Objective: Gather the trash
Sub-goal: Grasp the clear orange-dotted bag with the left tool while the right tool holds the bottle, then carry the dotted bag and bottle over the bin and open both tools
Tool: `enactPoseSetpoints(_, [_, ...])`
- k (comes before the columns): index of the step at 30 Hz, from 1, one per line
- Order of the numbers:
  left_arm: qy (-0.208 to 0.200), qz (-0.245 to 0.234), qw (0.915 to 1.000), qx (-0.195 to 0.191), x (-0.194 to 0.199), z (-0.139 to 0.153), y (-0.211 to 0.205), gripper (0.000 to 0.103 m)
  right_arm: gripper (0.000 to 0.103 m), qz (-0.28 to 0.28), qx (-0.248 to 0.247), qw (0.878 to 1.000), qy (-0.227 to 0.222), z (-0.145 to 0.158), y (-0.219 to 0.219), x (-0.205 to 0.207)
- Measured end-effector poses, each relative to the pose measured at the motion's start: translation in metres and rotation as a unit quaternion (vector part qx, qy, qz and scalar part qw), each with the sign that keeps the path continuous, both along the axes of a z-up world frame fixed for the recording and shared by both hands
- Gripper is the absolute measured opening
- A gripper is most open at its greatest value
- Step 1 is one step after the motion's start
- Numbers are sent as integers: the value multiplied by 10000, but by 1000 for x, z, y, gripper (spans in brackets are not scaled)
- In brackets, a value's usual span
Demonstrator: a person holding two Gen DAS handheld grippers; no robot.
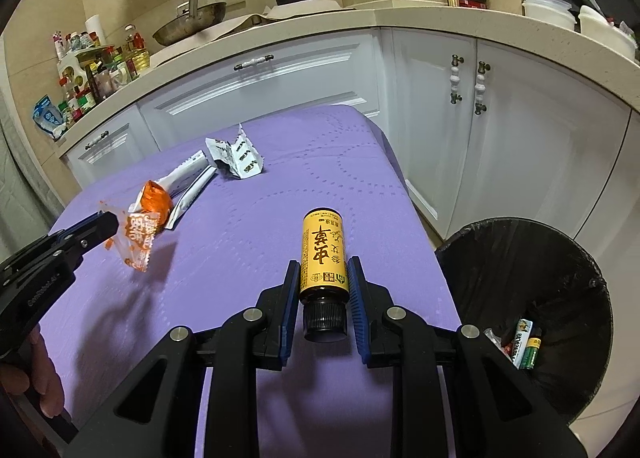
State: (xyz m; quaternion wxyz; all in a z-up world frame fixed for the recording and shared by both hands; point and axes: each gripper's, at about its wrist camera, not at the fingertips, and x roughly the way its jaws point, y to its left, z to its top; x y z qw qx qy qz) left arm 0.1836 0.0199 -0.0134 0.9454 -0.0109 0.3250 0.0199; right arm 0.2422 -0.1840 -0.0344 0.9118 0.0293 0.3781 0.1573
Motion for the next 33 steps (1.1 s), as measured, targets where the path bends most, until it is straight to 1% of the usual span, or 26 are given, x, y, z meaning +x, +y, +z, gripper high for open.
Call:
enactPoseSetpoints(9, [-84,50,9999,52,-20,6,1,8,25,-79,14,9999,-118,8,-8,-15])
enactPoseSetpoints(13, [-122,-4,9999,63,-22,10,-6,8,25,-244,18,9996,-169,11,-20,-22])
enactPoseSetpoints(16, [-160,-107,9998,57,-23,11,-18,8,25,-468,-37,9986,-230,14,-36,-28])
enactPoseSetpoints(23, [-250,-605,9979,27,-18,14,-63,8,25,-1009,-134,9944,-290,15,-81,-38])
enactPoseSetpoints(29, [-294,-1173,9927,0,-8,14,-116,8,25,-1422,-145,9895,-237,9,-121,-44])
enactPoseSetpoints(33, [-358,-1527,9876,46,-1,12,-154,8,25,-1630,-156,9863,-225,4,-141,-45])
